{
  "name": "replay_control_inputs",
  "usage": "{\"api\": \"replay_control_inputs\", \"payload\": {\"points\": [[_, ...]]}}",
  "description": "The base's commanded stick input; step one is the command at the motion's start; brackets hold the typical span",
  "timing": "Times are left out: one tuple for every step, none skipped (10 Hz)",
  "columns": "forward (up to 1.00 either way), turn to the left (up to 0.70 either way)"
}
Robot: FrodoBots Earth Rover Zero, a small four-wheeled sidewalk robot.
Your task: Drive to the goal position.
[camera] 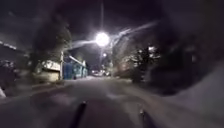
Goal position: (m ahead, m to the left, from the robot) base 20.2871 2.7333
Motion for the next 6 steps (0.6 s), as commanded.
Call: {"api": "replay_control_inputs", "payload": {"points": [[1.0,0.01],[1.0,0.01],[1.0,0.01],[1.0,0.01],[1.0,0.01],[1.0,0.01]]}}
